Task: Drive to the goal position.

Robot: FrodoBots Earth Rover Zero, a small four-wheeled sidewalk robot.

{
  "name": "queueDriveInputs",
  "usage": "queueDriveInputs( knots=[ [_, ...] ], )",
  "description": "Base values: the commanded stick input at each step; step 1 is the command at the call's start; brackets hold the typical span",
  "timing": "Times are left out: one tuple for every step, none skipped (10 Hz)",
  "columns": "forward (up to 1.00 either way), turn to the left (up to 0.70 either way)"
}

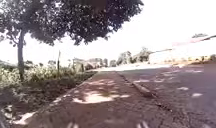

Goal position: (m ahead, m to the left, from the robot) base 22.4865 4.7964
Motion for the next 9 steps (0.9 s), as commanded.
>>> queueDriveInputs(
  knots=[
    [1.00,0.00],
    [1.00,0.00],
    [1.00,0.00],
    [1.00,0.00],
    [1.00,0.00],
    [1.00,0.00],
    [1.00,0.00],
    [1.00,0.00],
    [1.00,0.00]
  ],
)
